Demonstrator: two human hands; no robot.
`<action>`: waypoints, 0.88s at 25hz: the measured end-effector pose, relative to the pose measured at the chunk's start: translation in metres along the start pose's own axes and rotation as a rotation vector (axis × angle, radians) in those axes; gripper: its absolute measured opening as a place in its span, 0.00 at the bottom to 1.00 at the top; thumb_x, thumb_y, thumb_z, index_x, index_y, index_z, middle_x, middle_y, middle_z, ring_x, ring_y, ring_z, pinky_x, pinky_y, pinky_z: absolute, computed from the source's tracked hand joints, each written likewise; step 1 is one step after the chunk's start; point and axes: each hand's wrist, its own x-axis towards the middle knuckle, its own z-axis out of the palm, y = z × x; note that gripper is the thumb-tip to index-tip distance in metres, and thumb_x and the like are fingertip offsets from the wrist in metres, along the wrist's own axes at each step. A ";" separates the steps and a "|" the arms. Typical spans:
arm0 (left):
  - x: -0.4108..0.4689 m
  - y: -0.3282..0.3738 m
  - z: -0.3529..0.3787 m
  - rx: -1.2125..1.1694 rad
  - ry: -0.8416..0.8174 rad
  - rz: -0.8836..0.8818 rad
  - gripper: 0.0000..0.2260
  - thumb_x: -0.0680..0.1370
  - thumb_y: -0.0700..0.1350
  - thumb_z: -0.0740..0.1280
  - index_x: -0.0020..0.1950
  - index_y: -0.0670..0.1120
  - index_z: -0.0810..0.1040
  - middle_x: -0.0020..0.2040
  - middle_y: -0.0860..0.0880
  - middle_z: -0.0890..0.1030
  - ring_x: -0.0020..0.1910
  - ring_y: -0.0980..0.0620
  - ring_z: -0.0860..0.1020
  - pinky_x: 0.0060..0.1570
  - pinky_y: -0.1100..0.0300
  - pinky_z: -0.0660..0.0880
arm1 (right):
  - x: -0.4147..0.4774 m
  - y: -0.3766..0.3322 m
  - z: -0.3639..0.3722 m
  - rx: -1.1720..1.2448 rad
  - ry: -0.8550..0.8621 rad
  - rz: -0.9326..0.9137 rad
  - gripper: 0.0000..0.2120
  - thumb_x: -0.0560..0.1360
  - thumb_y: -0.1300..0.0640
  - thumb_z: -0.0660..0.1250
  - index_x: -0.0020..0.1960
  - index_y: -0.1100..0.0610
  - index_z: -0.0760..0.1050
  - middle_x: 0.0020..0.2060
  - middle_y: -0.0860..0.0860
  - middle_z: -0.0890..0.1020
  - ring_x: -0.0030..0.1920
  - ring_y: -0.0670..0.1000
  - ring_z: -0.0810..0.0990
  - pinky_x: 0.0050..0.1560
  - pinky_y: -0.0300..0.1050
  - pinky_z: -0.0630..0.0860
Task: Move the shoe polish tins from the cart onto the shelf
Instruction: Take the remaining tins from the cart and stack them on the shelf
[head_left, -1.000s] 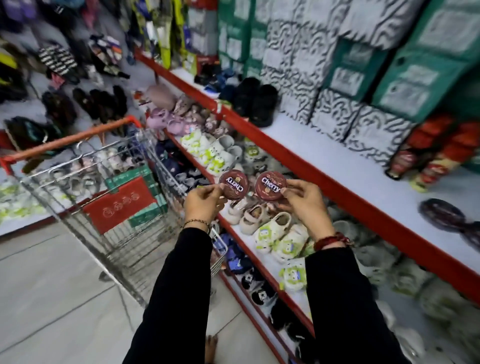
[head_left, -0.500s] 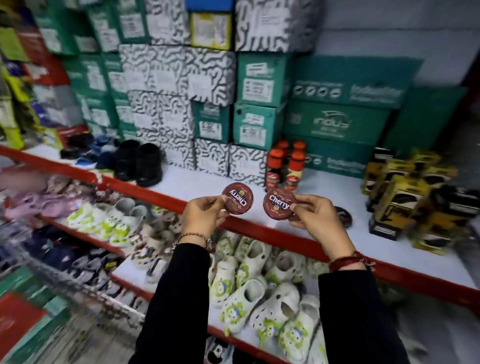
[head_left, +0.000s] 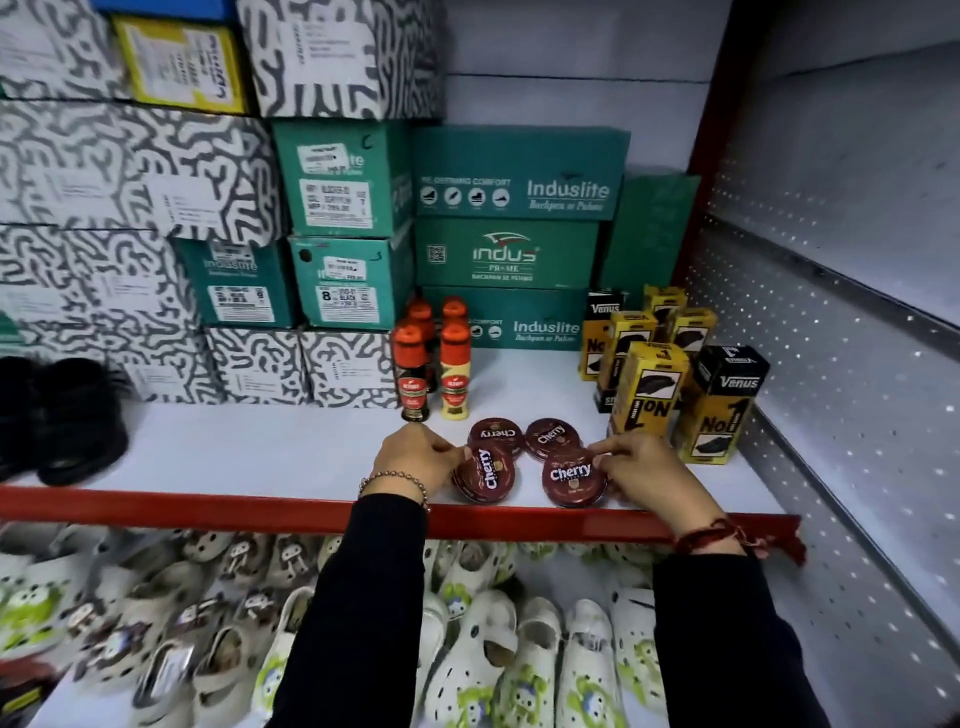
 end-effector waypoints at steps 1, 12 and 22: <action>0.002 0.003 0.000 0.027 -0.037 -0.007 0.13 0.74 0.50 0.73 0.51 0.41 0.86 0.49 0.40 0.87 0.52 0.41 0.85 0.58 0.49 0.81 | 0.000 0.001 0.001 -0.017 0.006 -0.004 0.11 0.77 0.61 0.65 0.54 0.56 0.84 0.42 0.52 0.81 0.35 0.46 0.74 0.35 0.35 0.70; 0.002 0.013 0.002 0.113 -0.165 -0.039 0.08 0.74 0.43 0.73 0.50 0.41 0.87 0.32 0.47 0.82 0.30 0.51 0.81 0.32 0.62 0.81 | -0.010 -0.012 0.007 -0.068 -0.062 0.002 0.08 0.70 0.65 0.72 0.41 0.52 0.82 0.35 0.50 0.83 0.30 0.45 0.77 0.37 0.37 0.77; -0.001 0.013 0.026 0.337 -0.277 0.340 0.26 0.78 0.37 0.59 0.77 0.49 0.65 0.79 0.47 0.63 0.74 0.45 0.69 0.68 0.63 0.66 | 0.001 -0.012 0.028 -0.428 -0.234 -0.326 0.28 0.77 0.65 0.57 0.77 0.55 0.63 0.79 0.51 0.62 0.80 0.51 0.59 0.80 0.46 0.55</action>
